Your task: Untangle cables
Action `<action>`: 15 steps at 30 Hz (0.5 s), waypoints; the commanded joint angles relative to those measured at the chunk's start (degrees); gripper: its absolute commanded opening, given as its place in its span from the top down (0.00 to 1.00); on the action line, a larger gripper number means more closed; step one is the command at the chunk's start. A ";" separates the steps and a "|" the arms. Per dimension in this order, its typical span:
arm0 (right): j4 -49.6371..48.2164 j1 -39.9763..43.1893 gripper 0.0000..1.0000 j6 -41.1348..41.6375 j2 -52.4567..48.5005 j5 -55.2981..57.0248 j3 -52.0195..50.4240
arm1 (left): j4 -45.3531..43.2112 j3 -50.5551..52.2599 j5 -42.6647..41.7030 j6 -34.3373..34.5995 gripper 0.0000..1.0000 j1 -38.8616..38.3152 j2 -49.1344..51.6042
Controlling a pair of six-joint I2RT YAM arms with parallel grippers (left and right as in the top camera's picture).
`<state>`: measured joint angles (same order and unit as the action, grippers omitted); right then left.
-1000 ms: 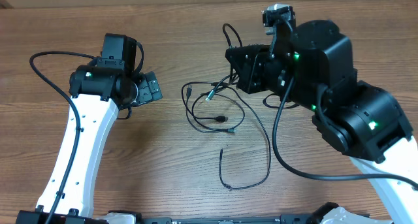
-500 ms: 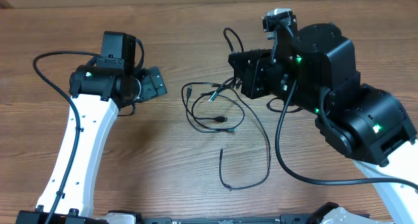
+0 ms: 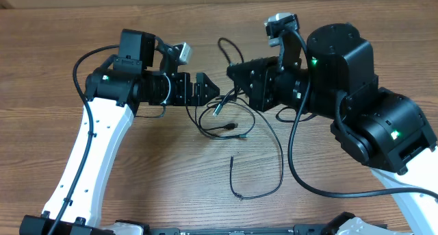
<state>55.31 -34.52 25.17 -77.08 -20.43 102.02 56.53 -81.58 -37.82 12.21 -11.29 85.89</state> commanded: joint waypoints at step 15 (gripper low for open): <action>-4.74 0.15 0.96 -2.73 1.73 -15.10 1.25 | 4.85 -0.52 15.78 -10.93 0.00 -6.99 1.03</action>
<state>51.94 -34.52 23.20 -77.08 -32.93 102.02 59.83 -81.58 -32.16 3.36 -17.04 86.35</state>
